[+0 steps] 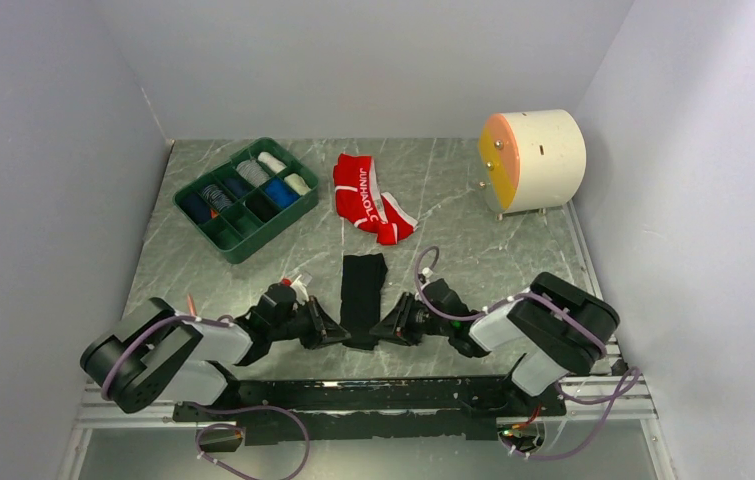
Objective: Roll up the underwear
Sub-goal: Roll the underwear to the center of the board.
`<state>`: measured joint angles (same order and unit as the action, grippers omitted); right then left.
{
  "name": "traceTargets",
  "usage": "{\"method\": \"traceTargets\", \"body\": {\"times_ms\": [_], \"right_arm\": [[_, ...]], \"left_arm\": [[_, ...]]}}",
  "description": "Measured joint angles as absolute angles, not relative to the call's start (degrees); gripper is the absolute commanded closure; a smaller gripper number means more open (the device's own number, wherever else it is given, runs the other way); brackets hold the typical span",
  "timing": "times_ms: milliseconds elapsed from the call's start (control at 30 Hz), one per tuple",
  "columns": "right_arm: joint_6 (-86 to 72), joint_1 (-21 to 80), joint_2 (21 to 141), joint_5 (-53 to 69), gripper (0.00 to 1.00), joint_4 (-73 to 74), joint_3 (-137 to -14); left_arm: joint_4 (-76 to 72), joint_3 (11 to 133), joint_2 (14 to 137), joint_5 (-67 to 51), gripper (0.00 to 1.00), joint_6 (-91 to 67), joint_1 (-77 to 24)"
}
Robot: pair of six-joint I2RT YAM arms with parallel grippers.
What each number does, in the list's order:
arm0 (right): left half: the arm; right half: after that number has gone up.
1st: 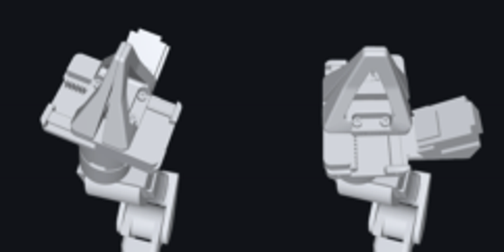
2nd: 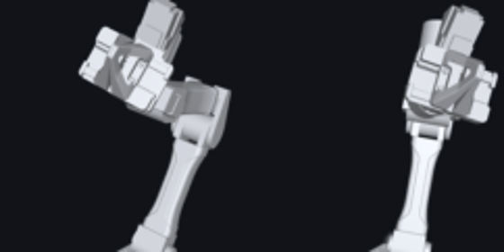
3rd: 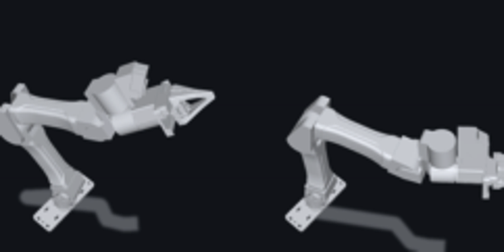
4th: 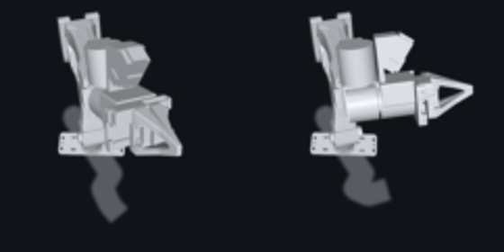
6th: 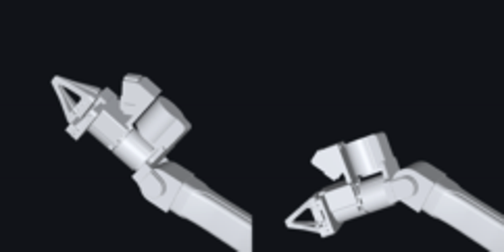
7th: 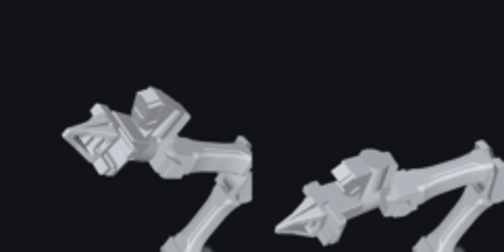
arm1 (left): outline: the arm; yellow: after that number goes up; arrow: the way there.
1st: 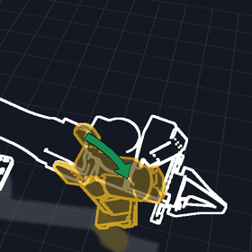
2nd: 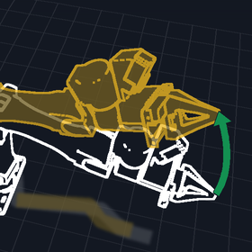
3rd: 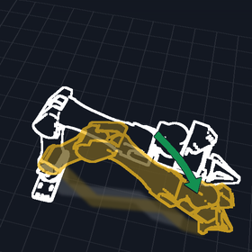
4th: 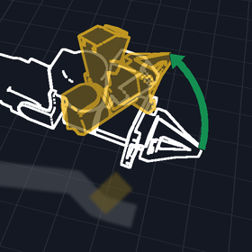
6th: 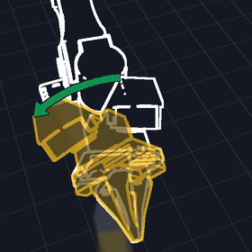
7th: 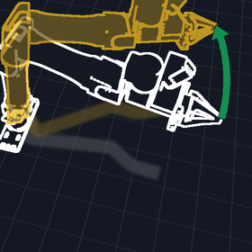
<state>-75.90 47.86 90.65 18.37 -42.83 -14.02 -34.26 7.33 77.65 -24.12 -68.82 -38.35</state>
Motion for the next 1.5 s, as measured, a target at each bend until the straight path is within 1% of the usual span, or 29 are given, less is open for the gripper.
{"method": "traceTargets", "body": {"times_ms": [167,267,367,467,567,700,767,867,967,1067,1100,1300,1500], "right_arm": [[-69.91,46.87,84.95,17.3,0.64,-33.89,-15.53],[-62.33,46.37,80.07,14.2,0.56,-24.36,-18.85],[-53.78,46.19,75.18,11.77,0.55,-18.11,-22.28],[-43.72,46.44,71.57,10.96,0.52,-14.55,-26.04],[-31.97,48.23,69.6,9.78,0.51,-13.02,-29.26],[-14.87,52.23,70.32,7.7,0.52,-10.9,-32.29],[-6.11,54.96,71.44,7.01,0.54,-9.56,-33.21],[7.9,61.63,72.42,5.45,0.55,-7.25,-33.45],[19.11,67.61,72.27,4.36,0.45,-7.86,-31.64],[27.16,71.37,72.27,2.2,0.38,-8.69,-28.82],[28.95,72.51,72.34,1.21,0.37,-8.88,-28.01],[35.22,77.14,73.84,-2.66,0.4,-13.37,-24.73],[38.98,78.11,76.42,-5.3,0.43,-18.55,-21.61]], "left_arm": [[-31.86,7.57,75.72,-23.03,0.95,-68.51,-38.59],[-28.03,8.21,73.52,-22.04,0.95,-67.57,-38.59],[-25.91,8.64,72.42,-21.58,0.95,-66.74,-38.59],[-23.42,9.1,71.13,-21.02,0.94,-65.95,-38.61],[-20.82,9.87,70.15,-20.49,0.93,-65.04,-38.61],[-17.63,11.11,69.41,-20.03,0.91,-63.61,-38.63],[-16.58,11.4,69.04,-19.81,0.9,-63.22,-38.63],[-15.31,11.84,68.69,-19.57,0.89,-62.81,-38.63],[-13.82,12.62,68.77,-19.53,0.89,-62.26,-38.63],[-13.76,12.67,68.84,-19.57,0.89,-62.15,-38.61],[-13.74,12.69,68.84,-19.57,0.89,-62.13,-38.61],[-12.05,13.91,69.3,-19.64,0.89,-60.66,-38.63],[-11.05,14.68,69.69,-19.64,0.89,-59.94,-38.63]]}}
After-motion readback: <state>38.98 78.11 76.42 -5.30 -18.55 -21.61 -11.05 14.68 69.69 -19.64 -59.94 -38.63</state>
